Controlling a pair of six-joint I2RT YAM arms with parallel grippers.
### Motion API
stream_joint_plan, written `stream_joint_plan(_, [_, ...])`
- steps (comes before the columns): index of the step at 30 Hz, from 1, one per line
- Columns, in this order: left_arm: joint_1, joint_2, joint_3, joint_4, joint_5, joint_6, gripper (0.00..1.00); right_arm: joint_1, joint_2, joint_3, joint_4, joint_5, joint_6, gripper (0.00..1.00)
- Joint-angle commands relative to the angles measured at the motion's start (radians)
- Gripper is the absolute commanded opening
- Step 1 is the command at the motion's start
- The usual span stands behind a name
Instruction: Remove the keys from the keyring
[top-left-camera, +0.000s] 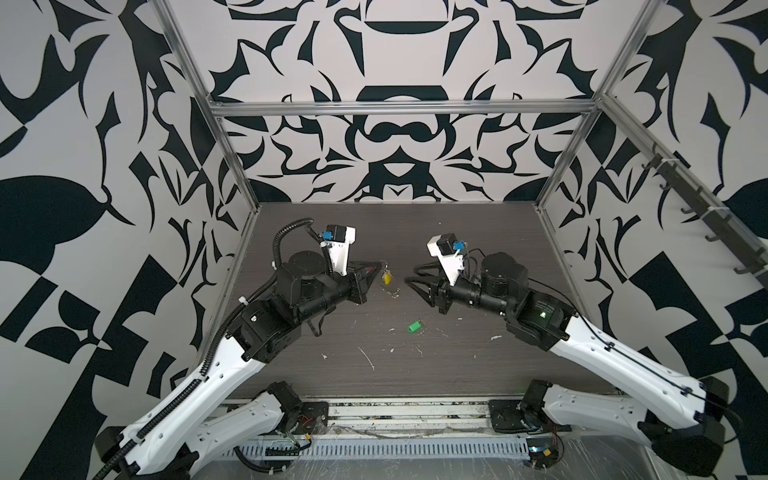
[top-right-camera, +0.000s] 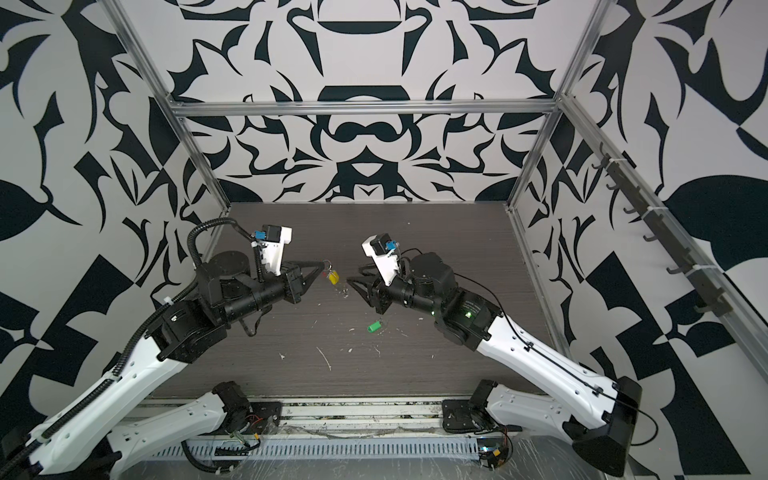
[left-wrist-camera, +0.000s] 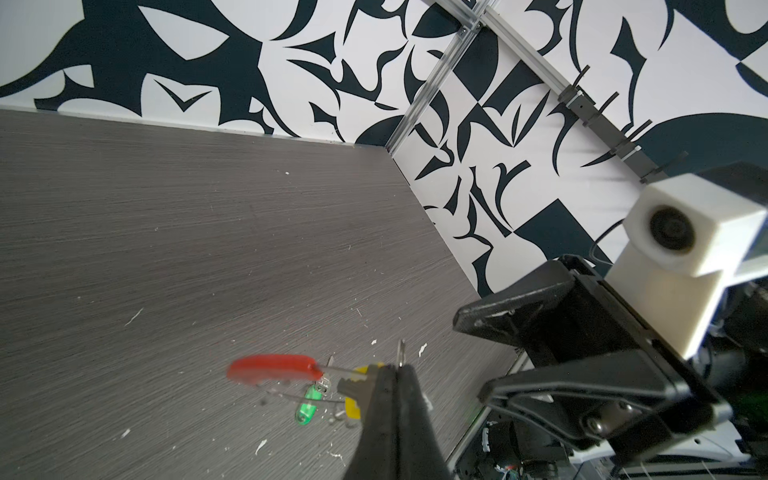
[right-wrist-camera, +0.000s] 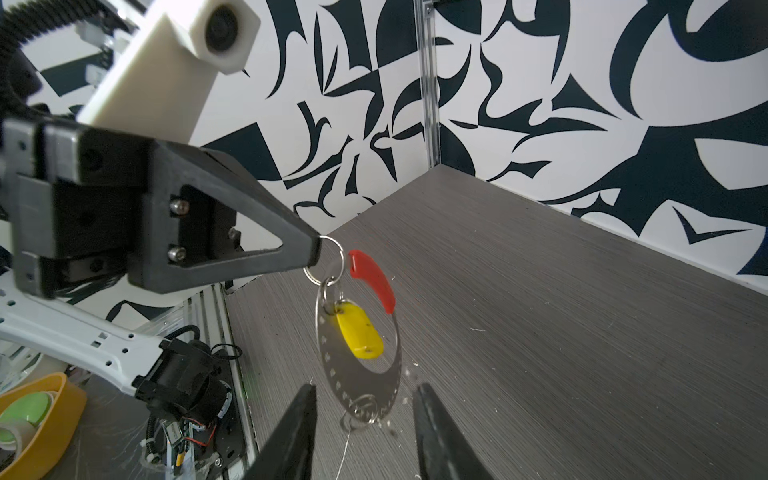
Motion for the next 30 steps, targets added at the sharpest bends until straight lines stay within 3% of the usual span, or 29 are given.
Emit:
stream_joint_plan(1, [-0.003, -0.018, 0.022, 0.000, -0.005, 0.020, 0.00, 0.004, 0.007, 0.026, 0.007, -0.047, -0.053, 0.42])
stream_joint_plan(9, [-0.002, -0.127, -0.122, 0.176, 0.161, 0.169, 0.00, -0.007, 0.031, 0.044, -0.023, -0.164, -0.095, 0.43])
stream_joint_plan(17, [-0.001, -0.170, -0.191, 0.271, 0.288, 0.227, 0.00, -0.007, 0.010, 0.023, 0.005, -0.224, -0.093, 0.45])
stream_joint_plan(21, [-0.001, -0.195, -0.214, 0.304, 0.321, 0.238, 0.00, -0.007, -0.007, 0.017, 0.015, -0.224, -0.094, 0.46])
stream_joint_plan(30, [-0.001, -0.180, -0.216, 0.316, 0.329, 0.224, 0.00, -0.006, 0.038, 0.054, 0.000, -0.344, -0.088, 0.46])
